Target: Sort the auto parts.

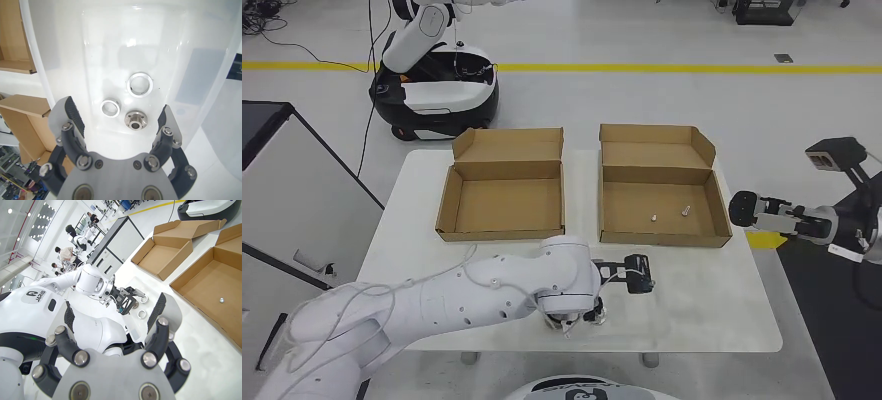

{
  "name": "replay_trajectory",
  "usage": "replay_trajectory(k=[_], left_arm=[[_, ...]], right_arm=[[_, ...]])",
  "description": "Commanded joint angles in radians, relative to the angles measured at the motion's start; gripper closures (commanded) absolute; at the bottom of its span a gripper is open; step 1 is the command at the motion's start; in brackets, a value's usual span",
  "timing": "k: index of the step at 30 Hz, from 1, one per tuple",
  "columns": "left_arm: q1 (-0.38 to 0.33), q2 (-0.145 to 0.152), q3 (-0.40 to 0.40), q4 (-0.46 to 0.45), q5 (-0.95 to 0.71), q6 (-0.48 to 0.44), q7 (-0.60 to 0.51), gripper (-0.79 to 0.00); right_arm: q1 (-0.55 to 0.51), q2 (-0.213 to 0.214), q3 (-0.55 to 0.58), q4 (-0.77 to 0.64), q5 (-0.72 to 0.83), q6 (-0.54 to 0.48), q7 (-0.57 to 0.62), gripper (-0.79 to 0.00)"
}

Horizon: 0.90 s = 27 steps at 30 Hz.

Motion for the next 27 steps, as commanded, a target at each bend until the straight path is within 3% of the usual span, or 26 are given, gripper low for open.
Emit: replay_trajectory(k=[1, 27], left_arm=[[0.003, -0.003, -0.001, 0.008, 0.006, -0.004, 0.008, -0.785], [0.074, -0.036, -0.009, 0.131, 0.061, -0.060, 0.040, -0.785]], right_arm=[[0.000, 0.000, 0.000, 0.000, 0.000, 0.000, 0.000, -0.785], [0.000, 0.000, 0.000, 0.000, 0.000, 0.000, 0.000, -0.785]])
